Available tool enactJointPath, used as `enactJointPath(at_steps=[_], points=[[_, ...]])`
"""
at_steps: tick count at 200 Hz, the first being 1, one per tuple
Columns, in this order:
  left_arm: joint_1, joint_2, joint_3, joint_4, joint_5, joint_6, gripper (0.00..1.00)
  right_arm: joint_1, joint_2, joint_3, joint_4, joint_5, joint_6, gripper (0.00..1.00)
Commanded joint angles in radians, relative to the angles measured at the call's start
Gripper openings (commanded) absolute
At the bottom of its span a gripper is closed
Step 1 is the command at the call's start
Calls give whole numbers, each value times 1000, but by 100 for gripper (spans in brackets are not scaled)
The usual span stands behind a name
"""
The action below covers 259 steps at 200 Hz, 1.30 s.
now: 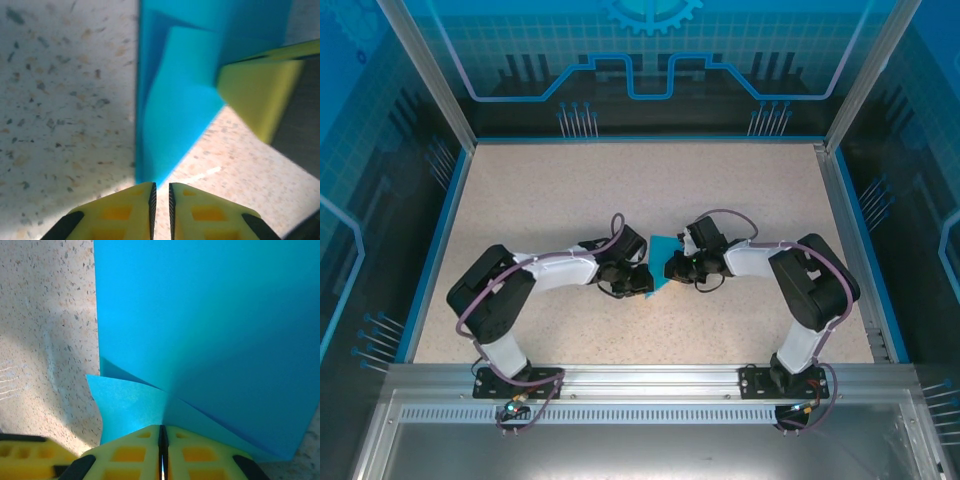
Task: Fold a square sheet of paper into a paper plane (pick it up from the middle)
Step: Third fold the triangle at the center of the table.
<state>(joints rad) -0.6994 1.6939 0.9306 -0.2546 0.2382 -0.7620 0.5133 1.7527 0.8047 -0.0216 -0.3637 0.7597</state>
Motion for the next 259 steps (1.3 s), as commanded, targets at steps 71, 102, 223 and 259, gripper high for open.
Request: enactJointPath(at_steps=[71, 102, 223, 259], points=[[13, 18, 30, 150, 107, 11, 16, -19, 43, 20, -103, 82, 25, 10], [13, 67, 21, 171, 117, -3, 15, -19, 48, 28, -105, 77, 26, 10], [14, 128, -49, 108, 94, 26, 13, -21, 75, 50, -141, 92, 26, 10], [13, 113, -83, 65, 92, 47, 13, -24, 82, 60, -161, 103, 26, 10]])
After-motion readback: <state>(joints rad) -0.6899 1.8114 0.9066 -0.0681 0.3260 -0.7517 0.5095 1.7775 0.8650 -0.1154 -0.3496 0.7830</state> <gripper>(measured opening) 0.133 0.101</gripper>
